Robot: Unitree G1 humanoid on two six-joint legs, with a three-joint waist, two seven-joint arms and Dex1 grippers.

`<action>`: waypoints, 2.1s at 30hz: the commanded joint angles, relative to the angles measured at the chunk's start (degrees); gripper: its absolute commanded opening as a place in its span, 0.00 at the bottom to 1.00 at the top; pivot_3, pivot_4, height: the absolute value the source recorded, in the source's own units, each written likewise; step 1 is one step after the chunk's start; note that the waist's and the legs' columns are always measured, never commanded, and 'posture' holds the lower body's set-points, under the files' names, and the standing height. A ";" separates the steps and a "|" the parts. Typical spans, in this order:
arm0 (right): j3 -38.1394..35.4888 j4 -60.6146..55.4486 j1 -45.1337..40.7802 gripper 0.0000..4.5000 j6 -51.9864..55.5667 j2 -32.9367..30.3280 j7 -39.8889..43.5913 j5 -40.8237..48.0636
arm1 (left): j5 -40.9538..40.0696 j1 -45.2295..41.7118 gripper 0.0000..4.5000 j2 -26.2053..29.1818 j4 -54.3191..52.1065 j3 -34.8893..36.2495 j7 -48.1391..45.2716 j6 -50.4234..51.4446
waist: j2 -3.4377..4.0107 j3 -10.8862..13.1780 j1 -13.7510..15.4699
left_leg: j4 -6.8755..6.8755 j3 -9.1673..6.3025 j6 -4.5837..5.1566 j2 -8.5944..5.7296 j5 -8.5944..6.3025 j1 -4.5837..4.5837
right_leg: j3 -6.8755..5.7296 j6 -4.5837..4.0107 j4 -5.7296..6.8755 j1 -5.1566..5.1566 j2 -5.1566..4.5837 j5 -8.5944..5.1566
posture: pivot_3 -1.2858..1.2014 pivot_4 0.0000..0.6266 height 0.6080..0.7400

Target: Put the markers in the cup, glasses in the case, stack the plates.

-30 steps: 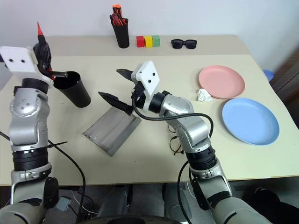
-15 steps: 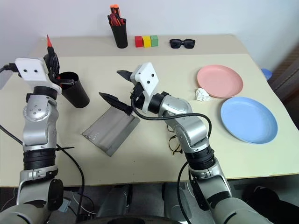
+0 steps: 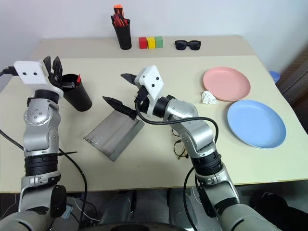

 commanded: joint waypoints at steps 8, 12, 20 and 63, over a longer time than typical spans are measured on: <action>-5.92 -5.04 4.73 1.00 -0.52 -16.06 7.98 0.99 | -25.51 11.25 0.85 13.69 -26.19 -5.95 -19.46 34.78 | 0.04 0.03 -0.05 | 0.01 0.00 0.00 0.01 0.00 0.02 | 0.00 -0.03 0.01 0.01 0.02 -0.03 | 0.52 0.24 1.00; -6.70 -7.34 7.75 1.00 0.09 -24.35 14.70 2.14 | -28.68 13.24 0.85 18.90 -29.37 -10.94 -23.05 43.88 | 0.06 0.04 -0.03 | 0.00 0.01 0.01 0.01 0.00 0.02 | 0.01 -0.18 -0.01 0.03 0.02 -0.15 | 0.52 0.24 1.00; -7.46 -9.83 12.23 1.00 -0.51 -31.24 19.31 2.51 | -29.43 12.32 0.85 19.15 -30.08 -19.79 -20.75 56.41 | 0.04 0.05 -0.08 | 0.02 0.02 0.02 0.01 -0.01 0.03 | 0.02 -0.20 -0.03 0.03 0.02 -0.18 | 0.52 0.24 1.00; -26.86 -13.32 21.86 1.00 42.69 -31.81 1.85 22.37 | -7.18 5.39 0.57 19.56 -6.39 -17.67 -52.27 7.58 | 0.05 0.05 -0.04 | 0.04 0.05 0.05 0.04 -0.02 0.01 | 0.02 -0.15 0.03 0.02 0.01 -0.16 | 0.52 0.24 1.00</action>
